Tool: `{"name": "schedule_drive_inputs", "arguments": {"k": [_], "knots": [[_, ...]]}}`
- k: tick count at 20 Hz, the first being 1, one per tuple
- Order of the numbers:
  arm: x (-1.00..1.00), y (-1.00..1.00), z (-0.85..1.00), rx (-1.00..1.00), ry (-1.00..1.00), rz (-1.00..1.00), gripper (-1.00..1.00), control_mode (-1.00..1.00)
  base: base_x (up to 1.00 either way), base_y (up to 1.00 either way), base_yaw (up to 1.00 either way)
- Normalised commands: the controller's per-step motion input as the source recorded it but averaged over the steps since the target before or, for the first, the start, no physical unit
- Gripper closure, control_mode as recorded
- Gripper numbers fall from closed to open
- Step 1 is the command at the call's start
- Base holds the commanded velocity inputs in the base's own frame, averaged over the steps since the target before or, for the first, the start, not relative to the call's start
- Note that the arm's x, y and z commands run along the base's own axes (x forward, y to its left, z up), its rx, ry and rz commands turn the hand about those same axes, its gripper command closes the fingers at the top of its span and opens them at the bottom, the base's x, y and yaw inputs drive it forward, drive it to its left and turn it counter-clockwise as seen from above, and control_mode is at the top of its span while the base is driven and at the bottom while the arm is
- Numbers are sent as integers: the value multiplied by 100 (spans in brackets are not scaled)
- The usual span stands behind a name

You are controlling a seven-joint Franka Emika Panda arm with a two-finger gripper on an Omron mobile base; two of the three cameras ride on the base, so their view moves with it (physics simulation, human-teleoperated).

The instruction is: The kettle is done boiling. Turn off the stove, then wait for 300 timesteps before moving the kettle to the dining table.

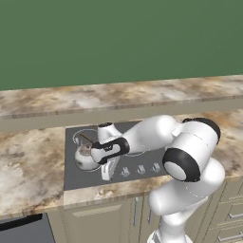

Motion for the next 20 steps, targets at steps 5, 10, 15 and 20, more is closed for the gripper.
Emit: {"name": "schedule_drive_inputs", "arguments": {"k": [5, 10, 15, 20], "knots": [[0, 15, -2, 0, 0, 0, -100, -100, 0, 0, 0], [0, 16, -5, 0, 0, 0, 100, -100, 0, 0, 0], [0, 11, -2, 0, 0, 0, 100, -100, 0, 0, 0], [0, 7, 0, 0, -1, 0, 100, -100, 0, 0, 0]]}}
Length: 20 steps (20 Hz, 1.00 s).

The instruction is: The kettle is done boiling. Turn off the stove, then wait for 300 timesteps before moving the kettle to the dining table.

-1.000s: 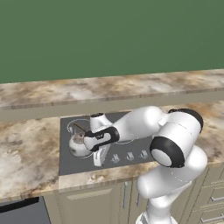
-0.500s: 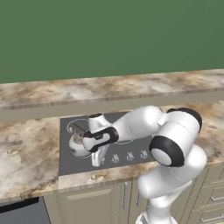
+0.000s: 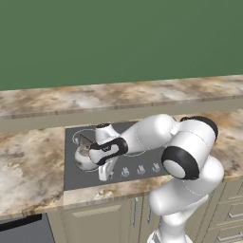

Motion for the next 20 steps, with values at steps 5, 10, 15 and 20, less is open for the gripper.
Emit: {"name": "schedule_drive_inputs", "arguments": {"k": [5, 10, 15, 20], "knots": [[-1, 1, -3, 0, 0, -3, 100, -100, 0, 0, 0], [-4, 0, -10, 0, 0, -13, 100, -100, 0, 0, 0], [-6, 0, -14, 0, 0, -17, 100, -100, 0, 0, 0], [-12, 0, -12, 0, 0, -20, 100, -100, 0, 0, 0]]}}
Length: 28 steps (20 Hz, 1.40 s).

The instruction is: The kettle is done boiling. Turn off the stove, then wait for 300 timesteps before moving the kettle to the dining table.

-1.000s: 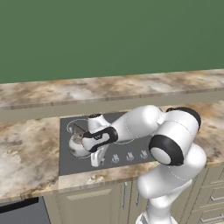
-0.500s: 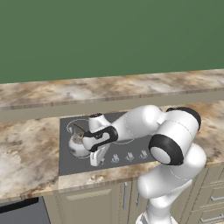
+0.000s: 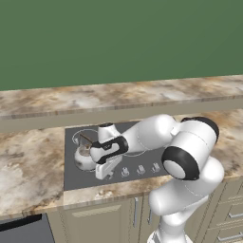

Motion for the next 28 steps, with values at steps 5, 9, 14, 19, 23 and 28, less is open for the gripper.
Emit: {"name": "schedule_drive_inputs", "arguments": {"k": [5, 9, 14, 19, 23, 28], "knots": [[-16, 0, -7, 0, 1, -21, 100, -100, 0, 0, 0], [-14, 0, -10, 0, 2, -22, 100, -100, 0, 0, 0], [-10, 0, -11, 0, 4, -22, 100, -100, 0, 0, 0], [-11, 0, -10, 0, 6, -24, 100, -100, 0, 0, 0], [-11, 0, -15, 0, 7, -24, 100, -100, 0, 0, 0], [-9, 0, -19, 0, 8, -24, 100, -100, 0, 0, 0]]}}
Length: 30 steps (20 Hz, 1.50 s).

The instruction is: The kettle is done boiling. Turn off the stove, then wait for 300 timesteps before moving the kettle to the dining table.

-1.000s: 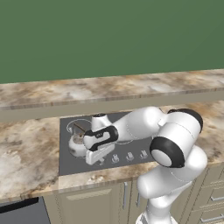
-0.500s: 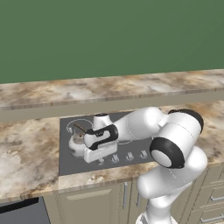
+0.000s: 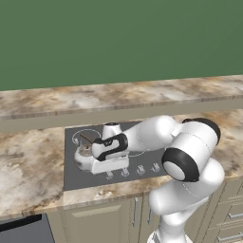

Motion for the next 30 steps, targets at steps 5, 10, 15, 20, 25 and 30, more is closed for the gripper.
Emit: {"name": "schedule_drive_inputs", "arguments": {"k": [5, 10, 15, 20, 25, 30], "knots": [[-11, 0, -19, -1, 7, -25, 100, -100, 0, 0, 0], [-12, 0, -20, -3, 7, -25, 100, -100, 0, 0, 0], [-14, 3, -17, -1, 7, -25, 100, -100, 0, 0, 0], [-12, 11, -12, 0, 6, -24, 100, -100, 0, 0, 0], [-12, 13, -7, 0, 6, -23, -100, -100, 0, 0, 0], [-11, 0, 0, 0, 2, -10, -100, -100, 0, 0, 0]]}}
